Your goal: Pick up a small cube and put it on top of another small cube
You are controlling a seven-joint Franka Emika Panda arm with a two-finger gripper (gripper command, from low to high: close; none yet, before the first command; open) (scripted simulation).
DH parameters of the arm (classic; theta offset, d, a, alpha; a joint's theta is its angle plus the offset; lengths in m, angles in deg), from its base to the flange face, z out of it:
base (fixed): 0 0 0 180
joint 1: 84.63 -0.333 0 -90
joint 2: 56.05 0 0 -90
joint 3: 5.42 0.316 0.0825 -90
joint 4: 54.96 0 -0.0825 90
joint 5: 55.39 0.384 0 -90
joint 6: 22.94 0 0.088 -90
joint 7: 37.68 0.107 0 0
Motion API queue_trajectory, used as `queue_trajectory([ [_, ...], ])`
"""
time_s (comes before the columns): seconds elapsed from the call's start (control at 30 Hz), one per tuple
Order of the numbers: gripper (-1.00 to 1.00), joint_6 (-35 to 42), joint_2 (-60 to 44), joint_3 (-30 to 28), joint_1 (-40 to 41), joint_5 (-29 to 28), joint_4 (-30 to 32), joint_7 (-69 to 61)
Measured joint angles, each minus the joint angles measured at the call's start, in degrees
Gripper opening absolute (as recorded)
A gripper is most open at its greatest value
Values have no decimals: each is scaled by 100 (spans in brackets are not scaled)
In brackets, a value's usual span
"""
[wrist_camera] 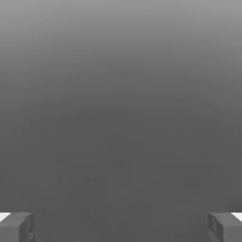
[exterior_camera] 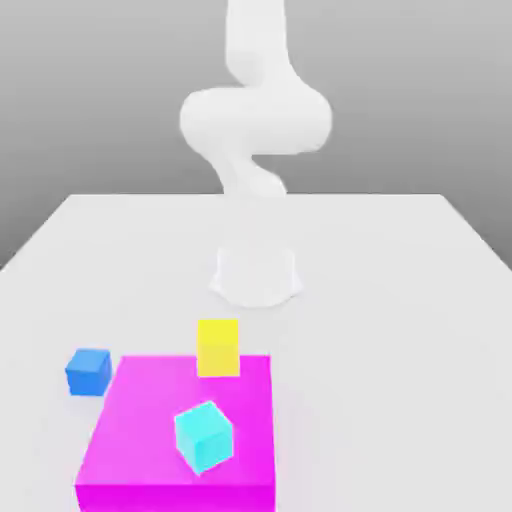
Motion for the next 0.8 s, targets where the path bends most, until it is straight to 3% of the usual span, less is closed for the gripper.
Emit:
queue_trajectory([
  [0.53, 0, -2222, -3411, -601, 2420, -174, 2046, 3792],
  [0.67, 0, -2772, -4247, -859, 2881, 127, 2508, 4419],
  [0.8, 0, -3420, -5083, -593, 3078, 600, 2468, 4238],
])
